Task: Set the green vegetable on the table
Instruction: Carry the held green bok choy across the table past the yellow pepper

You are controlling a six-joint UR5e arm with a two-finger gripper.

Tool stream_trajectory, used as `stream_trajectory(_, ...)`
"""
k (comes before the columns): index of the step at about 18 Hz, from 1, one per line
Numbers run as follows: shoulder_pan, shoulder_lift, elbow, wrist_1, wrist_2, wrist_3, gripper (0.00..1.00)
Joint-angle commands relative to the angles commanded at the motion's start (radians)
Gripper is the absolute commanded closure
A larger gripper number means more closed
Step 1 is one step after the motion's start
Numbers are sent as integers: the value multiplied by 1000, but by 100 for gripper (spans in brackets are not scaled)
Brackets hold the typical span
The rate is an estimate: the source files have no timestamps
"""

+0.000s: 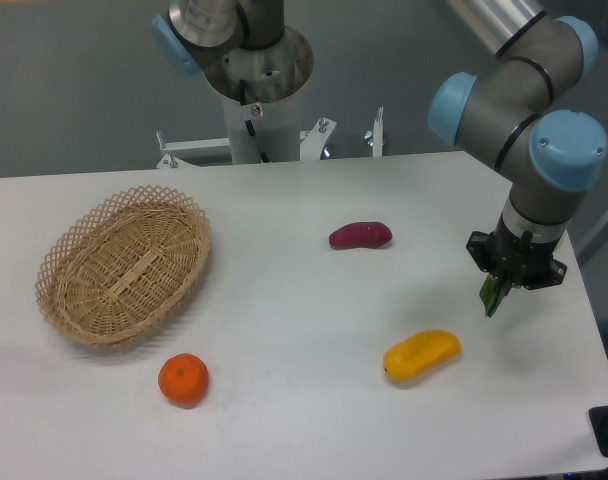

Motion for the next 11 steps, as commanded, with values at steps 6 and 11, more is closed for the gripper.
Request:
stream_trajectory(6,-61,2,0,2,2,-69,86)
stream_trajectory(11,-171,21,-26,-14,2,-159,86)
